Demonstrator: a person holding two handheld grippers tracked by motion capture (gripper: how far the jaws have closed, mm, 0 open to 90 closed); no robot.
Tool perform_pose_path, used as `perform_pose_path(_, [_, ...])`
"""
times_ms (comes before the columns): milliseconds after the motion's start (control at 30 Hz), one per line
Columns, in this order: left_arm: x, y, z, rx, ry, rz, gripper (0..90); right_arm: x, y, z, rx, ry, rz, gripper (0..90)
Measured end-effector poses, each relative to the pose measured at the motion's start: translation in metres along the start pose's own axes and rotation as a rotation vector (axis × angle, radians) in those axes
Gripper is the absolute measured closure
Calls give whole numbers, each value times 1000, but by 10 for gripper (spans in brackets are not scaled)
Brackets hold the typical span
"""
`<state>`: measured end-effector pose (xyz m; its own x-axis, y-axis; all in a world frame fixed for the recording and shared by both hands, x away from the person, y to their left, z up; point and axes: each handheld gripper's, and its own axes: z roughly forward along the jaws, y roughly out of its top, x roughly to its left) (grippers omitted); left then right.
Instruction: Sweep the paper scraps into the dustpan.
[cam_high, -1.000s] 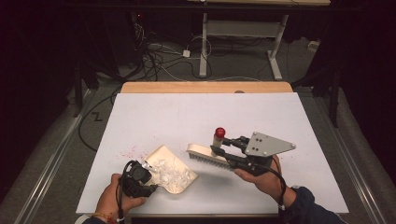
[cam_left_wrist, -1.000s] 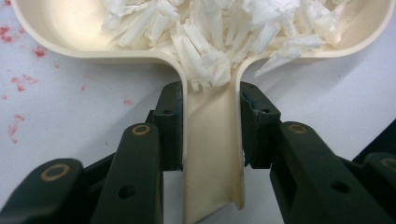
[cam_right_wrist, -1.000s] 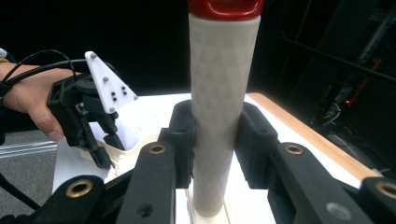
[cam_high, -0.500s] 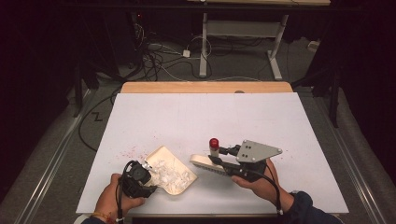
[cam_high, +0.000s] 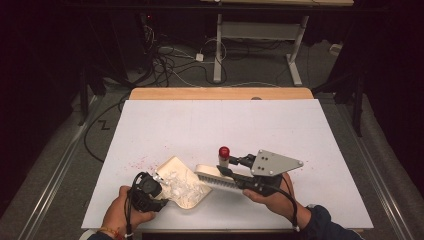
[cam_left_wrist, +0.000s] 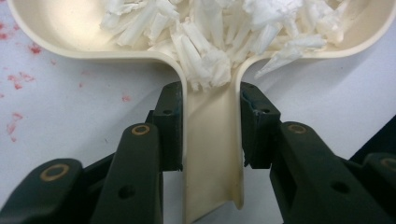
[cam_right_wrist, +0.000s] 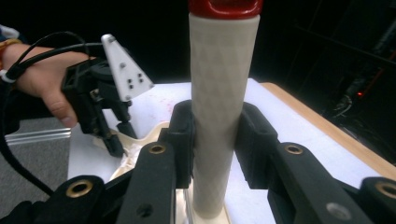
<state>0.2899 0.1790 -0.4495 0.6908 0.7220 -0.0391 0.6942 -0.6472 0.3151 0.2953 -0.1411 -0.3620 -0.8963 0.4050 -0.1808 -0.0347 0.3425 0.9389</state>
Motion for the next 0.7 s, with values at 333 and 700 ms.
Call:
perform_pose_path(333, [0,-1,-5,-5,6,-1,626,-31,-10,2,21,-97,43,706])
perform_pose_path(700, [7,-5,-5,-2,15,-20,626,-44,-19,61,29,-182,-10,706])
